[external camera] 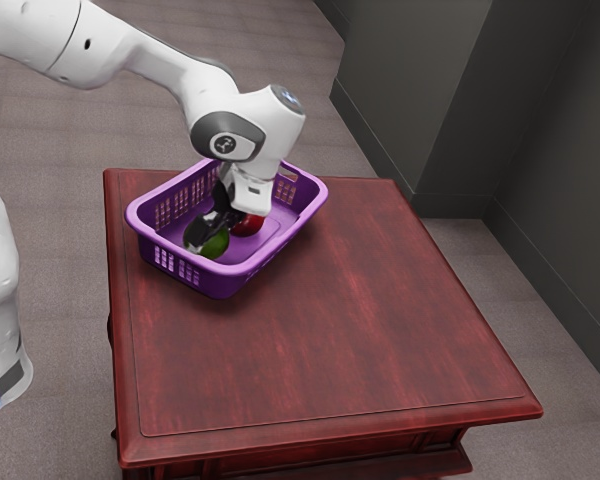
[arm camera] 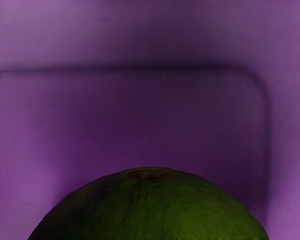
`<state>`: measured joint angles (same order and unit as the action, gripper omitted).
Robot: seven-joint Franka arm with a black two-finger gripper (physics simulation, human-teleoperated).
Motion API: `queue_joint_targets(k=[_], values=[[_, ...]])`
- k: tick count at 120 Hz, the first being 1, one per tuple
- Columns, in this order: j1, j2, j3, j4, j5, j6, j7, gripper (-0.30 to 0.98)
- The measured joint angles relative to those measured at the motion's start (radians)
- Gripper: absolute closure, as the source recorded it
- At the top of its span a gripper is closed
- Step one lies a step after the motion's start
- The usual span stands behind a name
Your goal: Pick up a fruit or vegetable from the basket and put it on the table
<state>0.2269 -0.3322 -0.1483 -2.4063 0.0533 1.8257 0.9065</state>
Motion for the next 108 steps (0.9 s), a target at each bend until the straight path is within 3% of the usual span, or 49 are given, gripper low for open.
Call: queue_joint_targets(k=[56, 79, 108], values=[[-0.004, -0.002, -0.004, 0.092, -0.002, -0.011, -0.035, 0.22], [-0.005, 0.01, -0.004, 0.211, -0.002, -0.047, -0.046, 0.21], [-0.008, 0.147, -0.049, 0.435, -0.001, -0.076, -0.059, 0.21]])
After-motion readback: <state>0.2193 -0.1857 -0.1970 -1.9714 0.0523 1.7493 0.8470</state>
